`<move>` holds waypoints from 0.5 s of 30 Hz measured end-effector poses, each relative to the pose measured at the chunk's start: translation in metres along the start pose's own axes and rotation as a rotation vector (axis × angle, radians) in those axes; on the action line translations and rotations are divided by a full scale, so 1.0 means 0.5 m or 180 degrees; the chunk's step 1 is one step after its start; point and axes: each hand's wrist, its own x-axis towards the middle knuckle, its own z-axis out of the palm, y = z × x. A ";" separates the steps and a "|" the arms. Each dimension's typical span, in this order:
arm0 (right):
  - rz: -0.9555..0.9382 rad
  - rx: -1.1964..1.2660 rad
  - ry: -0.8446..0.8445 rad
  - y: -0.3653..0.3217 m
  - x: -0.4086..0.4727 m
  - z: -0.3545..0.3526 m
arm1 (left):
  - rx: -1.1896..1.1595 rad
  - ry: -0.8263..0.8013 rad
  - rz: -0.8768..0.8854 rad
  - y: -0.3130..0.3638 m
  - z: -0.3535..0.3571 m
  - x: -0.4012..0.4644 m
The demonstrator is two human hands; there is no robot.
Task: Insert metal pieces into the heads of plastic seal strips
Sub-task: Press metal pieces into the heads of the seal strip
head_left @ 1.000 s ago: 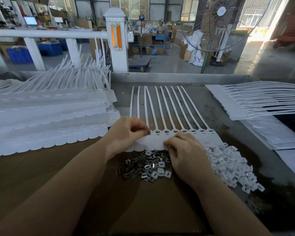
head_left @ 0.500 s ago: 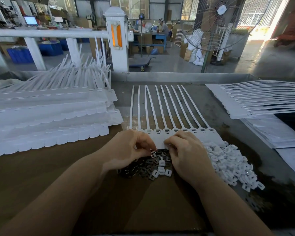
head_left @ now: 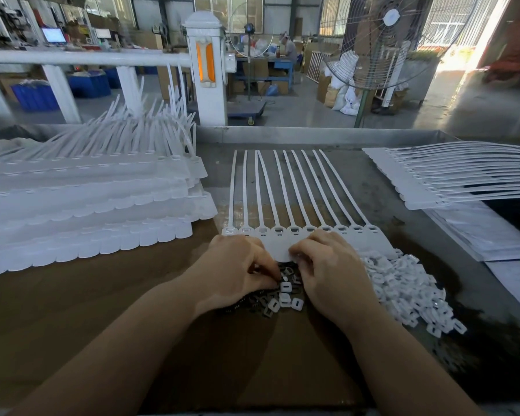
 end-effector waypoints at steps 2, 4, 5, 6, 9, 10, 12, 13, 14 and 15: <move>0.0004 0.0002 -0.0001 0.000 0.000 0.000 | 0.0084 0.0029 0.0008 0.000 0.004 0.000; 0.0002 -0.0001 0.0019 0.000 0.000 0.000 | 0.0076 0.0045 0.0012 0.001 0.004 0.000; 0.0000 0.0001 0.0026 0.000 -0.001 0.000 | 0.0051 0.0056 0.0022 0.002 0.004 0.000; 0.0000 0.0006 0.0027 0.000 0.000 0.000 | 0.0045 0.0063 0.0031 0.002 0.003 0.000; -0.0001 0.0013 0.0012 0.000 0.000 0.000 | 0.0050 0.0064 0.0016 0.001 0.005 -0.001; 0.0003 0.0011 0.0003 0.001 0.000 0.000 | -0.0008 0.0084 -0.0014 -0.001 0.005 -0.001; 0.0009 0.0008 -0.0003 0.000 0.000 0.001 | -0.0185 0.0182 -0.0103 -0.006 0.002 -0.001; 0.0010 0.0011 0.0005 0.000 0.000 0.001 | -0.0271 0.0272 -0.0144 -0.010 0.000 0.001; 0.0013 0.0013 0.0014 0.000 0.001 0.001 | -0.0378 0.0371 -0.0186 -0.014 -0.001 0.002; 0.0019 0.0006 0.0011 0.001 0.000 0.001 | -0.0515 0.0461 -0.0245 -0.019 -0.003 0.004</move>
